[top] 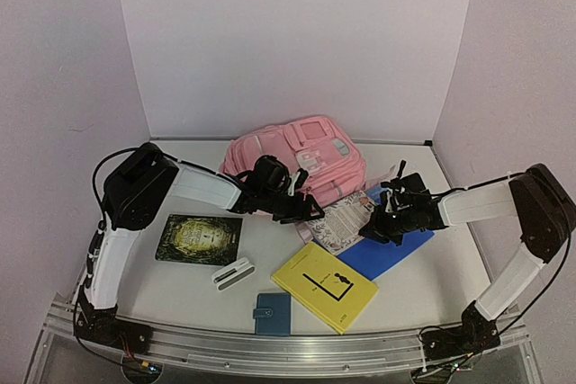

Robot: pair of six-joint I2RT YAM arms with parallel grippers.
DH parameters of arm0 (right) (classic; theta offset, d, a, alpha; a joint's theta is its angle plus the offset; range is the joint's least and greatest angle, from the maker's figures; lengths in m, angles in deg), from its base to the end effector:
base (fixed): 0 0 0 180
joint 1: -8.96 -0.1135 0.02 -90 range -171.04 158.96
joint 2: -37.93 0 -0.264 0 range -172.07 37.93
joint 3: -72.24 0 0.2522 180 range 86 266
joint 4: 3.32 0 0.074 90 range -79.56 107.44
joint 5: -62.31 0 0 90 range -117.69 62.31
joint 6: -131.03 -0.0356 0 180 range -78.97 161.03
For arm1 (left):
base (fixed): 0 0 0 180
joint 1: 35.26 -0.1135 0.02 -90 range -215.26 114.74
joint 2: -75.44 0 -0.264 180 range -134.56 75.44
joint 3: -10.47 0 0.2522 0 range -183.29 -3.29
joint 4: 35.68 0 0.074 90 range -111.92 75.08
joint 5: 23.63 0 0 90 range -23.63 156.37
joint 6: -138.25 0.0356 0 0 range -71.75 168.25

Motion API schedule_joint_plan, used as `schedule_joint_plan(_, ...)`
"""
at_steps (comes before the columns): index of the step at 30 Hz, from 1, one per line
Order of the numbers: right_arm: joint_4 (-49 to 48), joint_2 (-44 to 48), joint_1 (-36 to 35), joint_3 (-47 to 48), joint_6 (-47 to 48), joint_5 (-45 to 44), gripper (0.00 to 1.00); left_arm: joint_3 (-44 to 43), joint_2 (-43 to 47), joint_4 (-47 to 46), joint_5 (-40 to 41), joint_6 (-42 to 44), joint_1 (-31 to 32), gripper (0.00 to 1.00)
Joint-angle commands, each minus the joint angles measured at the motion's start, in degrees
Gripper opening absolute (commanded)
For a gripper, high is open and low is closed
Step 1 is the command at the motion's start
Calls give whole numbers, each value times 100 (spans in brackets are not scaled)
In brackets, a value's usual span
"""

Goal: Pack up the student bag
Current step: Pick up the book from the center of the board.

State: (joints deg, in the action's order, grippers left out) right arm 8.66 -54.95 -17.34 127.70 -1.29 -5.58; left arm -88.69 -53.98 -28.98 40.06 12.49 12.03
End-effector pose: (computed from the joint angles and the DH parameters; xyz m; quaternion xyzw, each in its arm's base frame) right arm 0.2659 0.1463 0.1427 0.0624 0.9208 0.3405 0.1799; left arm 0.3208 -0.3708 0.1267 0.1886 0.8567 -0.4407 0.1905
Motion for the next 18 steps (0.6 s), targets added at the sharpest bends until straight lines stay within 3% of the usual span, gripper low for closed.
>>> schedule_joint_plan(1, -609, -4, -113, 50, 104, -18, 0, -306, -157, -100, -412, -10, 67, 65)
schedule_joint_plan(18, -1037, -452, -108, 68, -114, 5, 0, 72, 316, -980, -1086, -614, 222, 53)
